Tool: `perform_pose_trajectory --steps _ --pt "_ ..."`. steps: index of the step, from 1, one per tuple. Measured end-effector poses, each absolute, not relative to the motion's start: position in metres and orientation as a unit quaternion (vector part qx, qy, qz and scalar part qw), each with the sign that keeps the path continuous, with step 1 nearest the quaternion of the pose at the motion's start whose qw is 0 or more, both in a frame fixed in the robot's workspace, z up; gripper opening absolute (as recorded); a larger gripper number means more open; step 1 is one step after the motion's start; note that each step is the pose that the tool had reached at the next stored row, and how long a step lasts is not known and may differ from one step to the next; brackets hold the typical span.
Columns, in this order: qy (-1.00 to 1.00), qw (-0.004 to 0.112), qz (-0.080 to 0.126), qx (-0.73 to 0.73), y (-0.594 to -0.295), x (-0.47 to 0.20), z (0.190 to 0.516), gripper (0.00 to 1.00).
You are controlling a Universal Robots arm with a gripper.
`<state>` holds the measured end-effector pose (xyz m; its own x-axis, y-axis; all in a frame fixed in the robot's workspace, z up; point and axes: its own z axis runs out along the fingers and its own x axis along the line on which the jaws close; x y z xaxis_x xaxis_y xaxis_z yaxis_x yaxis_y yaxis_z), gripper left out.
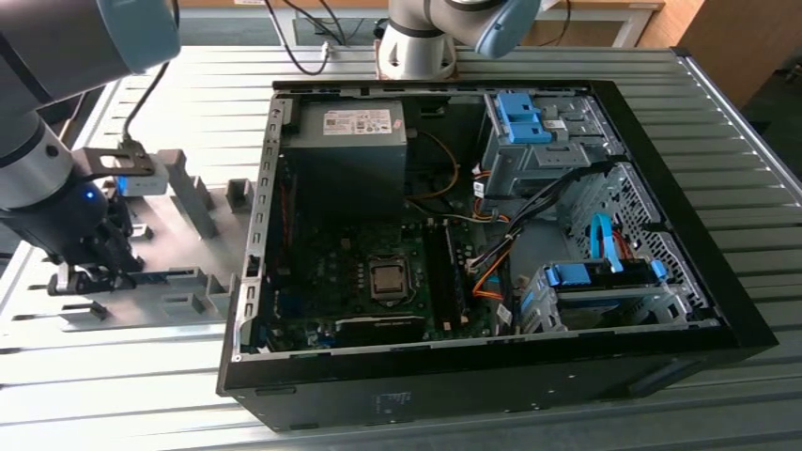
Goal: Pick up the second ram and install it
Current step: 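Pick up the second ram and move it above second insertion slot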
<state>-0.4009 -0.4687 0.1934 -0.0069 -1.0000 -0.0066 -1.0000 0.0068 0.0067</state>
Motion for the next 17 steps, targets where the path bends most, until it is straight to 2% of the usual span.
perform_pose_trajectory --steps 7,8,11,12,17 --pt "-0.71 0.0 -0.005 0.705 -0.4688 -0.4009 0.1905 0.29" --pt "-0.71 0.0 -0.005 0.705 -0.4688 -0.4008 0.1902 0.22" --pt "-0.71 0.0 -0.005 0.705 -0.4688 -0.4009 0.19 0.2" --pt "-0.709 0.0 -0.005 0.705 -0.4688 -0.4008 0.1899 0.14" --pt "-0.71 0.0 -0.005 0.705 -0.4688 -0.4008 0.1898 0.14"
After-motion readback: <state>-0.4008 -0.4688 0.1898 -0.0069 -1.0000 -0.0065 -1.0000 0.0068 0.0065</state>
